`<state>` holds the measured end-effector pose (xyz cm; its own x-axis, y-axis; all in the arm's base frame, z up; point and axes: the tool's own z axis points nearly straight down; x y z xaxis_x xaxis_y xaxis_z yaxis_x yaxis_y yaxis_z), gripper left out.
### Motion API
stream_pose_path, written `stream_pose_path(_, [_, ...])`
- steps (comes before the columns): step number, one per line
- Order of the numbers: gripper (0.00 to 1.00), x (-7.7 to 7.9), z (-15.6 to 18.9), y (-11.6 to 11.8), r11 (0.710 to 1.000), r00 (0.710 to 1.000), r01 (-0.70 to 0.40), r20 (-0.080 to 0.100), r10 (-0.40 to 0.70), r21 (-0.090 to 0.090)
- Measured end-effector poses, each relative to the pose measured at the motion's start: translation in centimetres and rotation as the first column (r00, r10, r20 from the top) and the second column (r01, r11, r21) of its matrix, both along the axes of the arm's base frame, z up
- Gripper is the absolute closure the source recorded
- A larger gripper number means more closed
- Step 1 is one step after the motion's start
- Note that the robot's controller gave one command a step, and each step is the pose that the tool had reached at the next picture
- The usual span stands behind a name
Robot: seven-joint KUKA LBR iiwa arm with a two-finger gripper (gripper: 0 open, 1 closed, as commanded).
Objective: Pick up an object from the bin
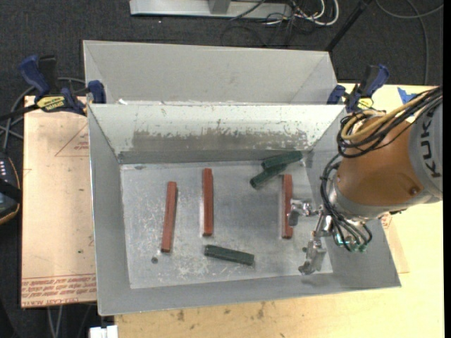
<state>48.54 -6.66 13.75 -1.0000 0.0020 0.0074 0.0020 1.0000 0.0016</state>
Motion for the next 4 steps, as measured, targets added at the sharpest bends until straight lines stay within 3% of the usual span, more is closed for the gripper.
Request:
stream_pose_path(1, [0.0,-0.4,-5.3,6.2,1.0,1.0,0.02,0.01,-0.02,0.003])
stream_pose_path(2, [0.0,0.5,-6.6,13.9,1.0,1.0,-0.008,0.019,0.007,0.003])
stream_pose_path(3, [1.0,0.3,-6.7,13.4,1.0,1.0,-0.001,0.009,0.001,0.0])
stream_pose_path(4, [1.0,-0.4,11.7,13.1,0.999,0.999,-0.032,0.018,0.032,0.0])
